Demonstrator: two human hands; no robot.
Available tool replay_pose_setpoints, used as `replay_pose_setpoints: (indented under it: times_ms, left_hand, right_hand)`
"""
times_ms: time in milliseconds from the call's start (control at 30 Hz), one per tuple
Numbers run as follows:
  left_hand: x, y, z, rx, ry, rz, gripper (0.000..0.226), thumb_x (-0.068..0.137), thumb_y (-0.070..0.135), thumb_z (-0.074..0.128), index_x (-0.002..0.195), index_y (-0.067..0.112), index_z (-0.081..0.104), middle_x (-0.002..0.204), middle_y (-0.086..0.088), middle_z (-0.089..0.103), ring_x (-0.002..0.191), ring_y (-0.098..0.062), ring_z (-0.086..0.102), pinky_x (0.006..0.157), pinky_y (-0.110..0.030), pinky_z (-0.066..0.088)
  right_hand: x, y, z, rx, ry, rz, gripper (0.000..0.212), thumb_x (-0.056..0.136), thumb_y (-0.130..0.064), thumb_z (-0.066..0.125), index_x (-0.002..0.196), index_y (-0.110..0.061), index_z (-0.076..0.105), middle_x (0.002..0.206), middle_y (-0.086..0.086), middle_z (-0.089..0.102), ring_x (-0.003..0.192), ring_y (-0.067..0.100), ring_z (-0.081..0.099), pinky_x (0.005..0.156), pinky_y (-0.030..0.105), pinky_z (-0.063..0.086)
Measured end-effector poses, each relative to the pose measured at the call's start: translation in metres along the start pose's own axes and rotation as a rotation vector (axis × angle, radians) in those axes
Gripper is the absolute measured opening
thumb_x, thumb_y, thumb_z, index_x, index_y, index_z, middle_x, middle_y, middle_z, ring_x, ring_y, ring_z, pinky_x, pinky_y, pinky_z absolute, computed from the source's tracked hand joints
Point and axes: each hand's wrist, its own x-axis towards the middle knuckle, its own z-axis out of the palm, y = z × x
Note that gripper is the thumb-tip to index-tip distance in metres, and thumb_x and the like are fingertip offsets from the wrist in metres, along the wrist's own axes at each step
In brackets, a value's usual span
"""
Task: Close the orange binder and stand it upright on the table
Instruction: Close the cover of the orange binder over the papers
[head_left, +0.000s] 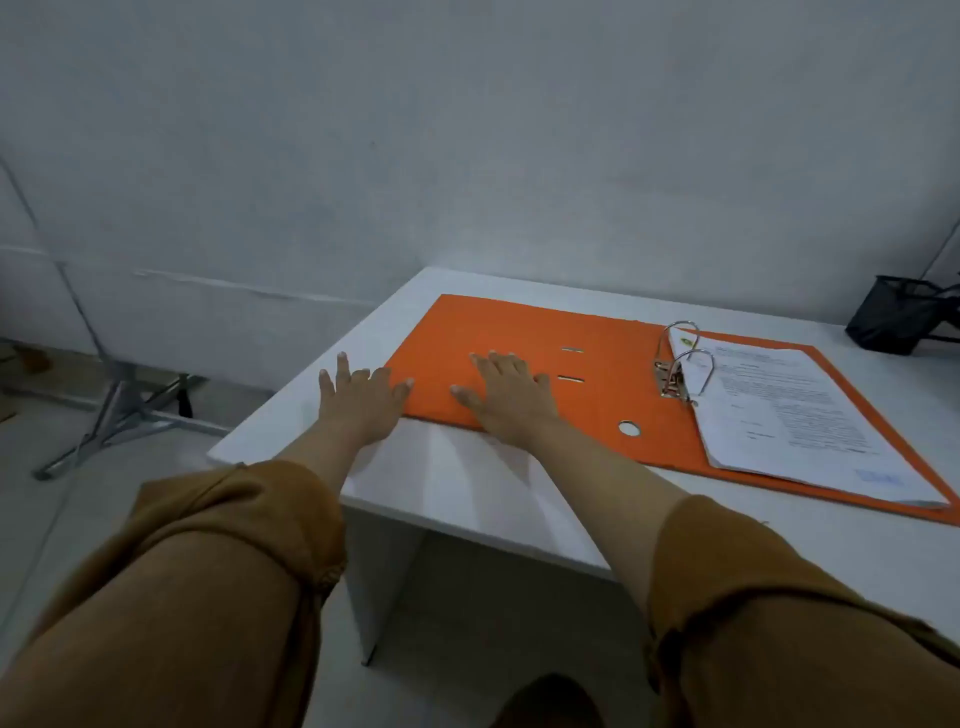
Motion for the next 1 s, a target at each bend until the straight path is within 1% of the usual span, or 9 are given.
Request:
replay_pose_setpoints:
  times_ms: [133,333,500,600,667,700,767,867,1000]
  left_hand:
    - [-0.004,-0.005,0.001,0.023,-0.068,-0.036,0.058,0.098,0.046,0.017,0.144,0.014,0.032,0.155,-0.015,0.029,0.148,-0.035,0.002,0.117,-0.053,0.002]
    - [-0.007,-0.005,-0.003,-0.055,0.004,-0.094,0.046,0.099,0.035,0.025,0.136,0.015,0.045,0.142,-0.015,0.046,0.135,-0.034,0.033,0.111,-0.046,0.025]
    - [-0.004,0.005,-0.006,-0.346,0.036,-0.223,0.042,0.095,0.016,0.029,0.135,0.015,0.044,0.137,-0.015,0.049,0.128,-0.034,0.036,0.103,-0.04,0.033]
    - [0.002,0.011,-0.012,-0.548,0.042,-0.329,0.044,0.093,0.011,0.033,0.135,0.013,0.046,0.139,-0.014,0.048,0.129,-0.034,0.038,0.104,-0.037,0.032]
    - [0.008,0.01,-0.017,-0.763,0.043,-0.366,0.044,0.093,0.009,0.034,0.135,0.006,0.046,0.141,-0.018,0.047,0.131,-0.036,0.04,0.106,-0.039,0.034]
    - [0.009,0.009,-0.021,-0.888,0.049,-0.363,0.043,0.094,0.008,0.034,0.135,0.001,0.046,0.142,-0.021,0.046,0.13,-0.037,0.042,0.104,-0.041,0.036]
    - [0.011,0.011,-0.03,-1.04,0.086,-0.35,0.042,0.094,0.008,0.034,0.133,-0.005,0.046,0.141,-0.024,0.047,0.122,-0.035,0.05,0.089,-0.038,0.04]
    - [0.013,0.018,-0.045,-1.095,0.198,-0.4,0.039,0.094,0.008,0.037,0.129,0.0,0.052,0.135,-0.02,0.054,0.118,-0.033,0.054,0.076,-0.029,0.035]
    - [0.008,0.027,-0.06,-1.179,0.354,-0.395,0.045,0.089,0.003,0.036,0.128,0.014,0.056,0.134,-0.011,0.055,0.118,-0.03,0.054,0.081,-0.029,0.04]
  right_hand:
    - [-0.003,-0.007,0.006,-0.073,-0.087,-0.03,0.07,0.092,-0.061,0.031,0.151,-0.025,0.017,0.162,0.003,0.015,0.149,0.025,0.009,0.115,0.053,0.014]
    - [-0.005,-0.013,0.014,-0.18,-0.14,-0.052,0.073,0.091,-0.059,0.037,0.152,-0.023,0.016,0.162,0.004,0.014,0.149,0.027,0.008,0.116,0.053,0.014]
    - [-0.006,-0.018,0.013,-0.214,-0.128,-0.058,0.066,0.095,-0.052,0.037,0.15,-0.02,0.021,0.161,0.006,0.016,0.149,0.027,0.009,0.116,0.052,0.014]
    - [-0.006,-0.02,0.009,-0.249,-0.137,-0.069,0.063,0.096,-0.049,0.037,0.15,-0.02,0.023,0.161,0.006,0.015,0.149,0.026,0.007,0.116,0.051,0.013]
    - [-0.006,-0.022,0.006,-0.286,-0.133,-0.097,0.06,0.097,-0.046,0.035,0.15,-0.019,0.022,0.161,0.006,0.014,0.15,0.026,0.007,0.116,0.051,0.014]
    - [-0.007,-0.023,0.004,-0.306,-0.122,-0.115,0.059,0.098,-0.045,0.034,0.15,-0.019,0.022,0.161,0.006,0.015,0.15,0.025,0.007,0.115,0.051,0.016]
    - [-0.007,-0.025,0.0,-0.347,-0.082,-0.162,0.057,0.099,-0.041,0.034,0.15,-0.018,0.022,0.161,0.005,0.015,0.15,0.025,0.008,0.114,0.05,0.017]
    - [-0.004,-0.028,-0.01,-0.425,0.001,-0.242,0.057,0.1,-0.033,0.036,0.151,-0.017,0.017,0.161,0.004,0.015,0.15,0.024,0.009,0.114,0.049,0.018]
    - [-0.001,-0.035,-0.024,-0.503,0.099,-0.316,0.059,0.099,-0.015,0.034,0.152,-0.014,0.01,0.162,0.005,0.012,0.15,0.023,0.006,0.116,0.049,0.016]
